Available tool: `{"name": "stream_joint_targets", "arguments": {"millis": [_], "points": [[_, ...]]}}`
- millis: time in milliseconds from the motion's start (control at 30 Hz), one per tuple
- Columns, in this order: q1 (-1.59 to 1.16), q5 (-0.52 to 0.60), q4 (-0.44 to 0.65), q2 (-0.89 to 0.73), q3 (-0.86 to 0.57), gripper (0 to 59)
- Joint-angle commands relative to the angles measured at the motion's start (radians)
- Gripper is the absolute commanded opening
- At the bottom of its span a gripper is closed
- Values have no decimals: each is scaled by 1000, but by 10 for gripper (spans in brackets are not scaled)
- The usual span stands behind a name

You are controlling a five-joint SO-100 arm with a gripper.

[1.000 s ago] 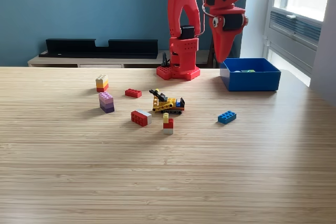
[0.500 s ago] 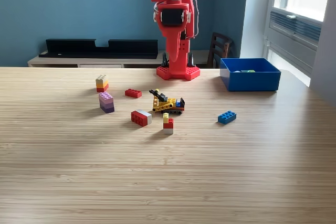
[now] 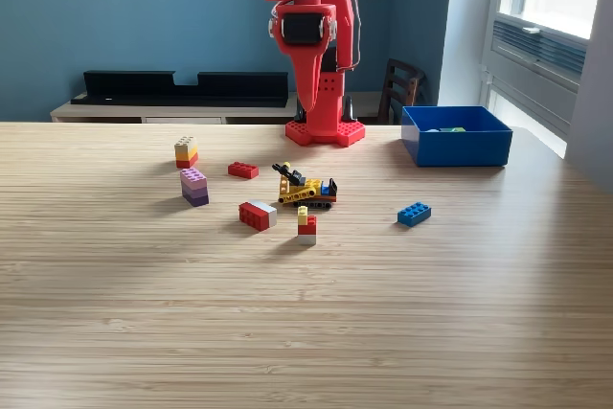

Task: Grasp a lego block and put it in the bin.

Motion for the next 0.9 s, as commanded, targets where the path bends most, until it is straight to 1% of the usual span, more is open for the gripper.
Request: {"name": "stream_joint_targets", "arguments": {"millis": [33,367,467,567,700,900], "points": [[8,11,12,72,-58,0],[32,17,9,72,-41,0],[60,21,-6,72,-40,0],[104,25,-46,72,-12,0],[186,21,-143,72,51,0],[304,11,-225,71,61,0]]}}
